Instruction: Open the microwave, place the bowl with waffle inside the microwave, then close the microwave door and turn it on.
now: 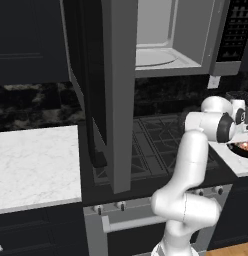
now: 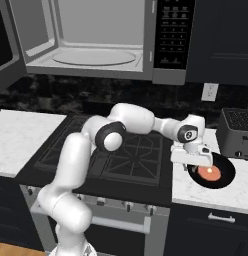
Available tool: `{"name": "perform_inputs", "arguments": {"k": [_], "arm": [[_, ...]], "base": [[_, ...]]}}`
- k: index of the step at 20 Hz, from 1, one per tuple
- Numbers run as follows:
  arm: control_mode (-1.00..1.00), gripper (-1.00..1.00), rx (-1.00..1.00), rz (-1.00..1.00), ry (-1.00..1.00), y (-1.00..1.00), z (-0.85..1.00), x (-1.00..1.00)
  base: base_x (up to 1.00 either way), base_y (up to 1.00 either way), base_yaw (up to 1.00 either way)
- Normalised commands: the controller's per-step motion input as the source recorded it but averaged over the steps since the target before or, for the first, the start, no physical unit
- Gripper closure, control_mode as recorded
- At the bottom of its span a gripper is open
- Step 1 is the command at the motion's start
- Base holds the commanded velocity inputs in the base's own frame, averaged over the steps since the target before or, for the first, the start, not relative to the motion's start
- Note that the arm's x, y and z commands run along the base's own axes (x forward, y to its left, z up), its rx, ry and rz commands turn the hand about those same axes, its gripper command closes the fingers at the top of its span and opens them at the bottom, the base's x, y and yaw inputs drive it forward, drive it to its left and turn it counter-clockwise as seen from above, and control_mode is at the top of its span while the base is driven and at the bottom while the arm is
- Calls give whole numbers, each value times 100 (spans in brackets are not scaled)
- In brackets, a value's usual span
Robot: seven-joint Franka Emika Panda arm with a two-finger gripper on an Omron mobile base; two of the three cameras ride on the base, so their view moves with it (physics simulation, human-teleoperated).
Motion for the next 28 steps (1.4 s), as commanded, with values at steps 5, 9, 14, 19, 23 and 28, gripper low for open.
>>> {"name": "perform_inputs", "arguments": {"k": [5,9,14,19,23,28], "arm": [[-100,100,0,32,-24,28,56,-30],[-100,100,0,44,-32,38,89,-41],[-100,100,-3,40,-27,43,82,-45],[-100,100,-8,41,-19,61,88,-41],[-100,100,-22,47,-11,84,78,-45],[-100,100,-28,41,-14,100,67,-39]], "base": [[0,0,0],[0,0,0],[0,0,0],[0,0,0],[0,0,0],[0,0,0]]}}
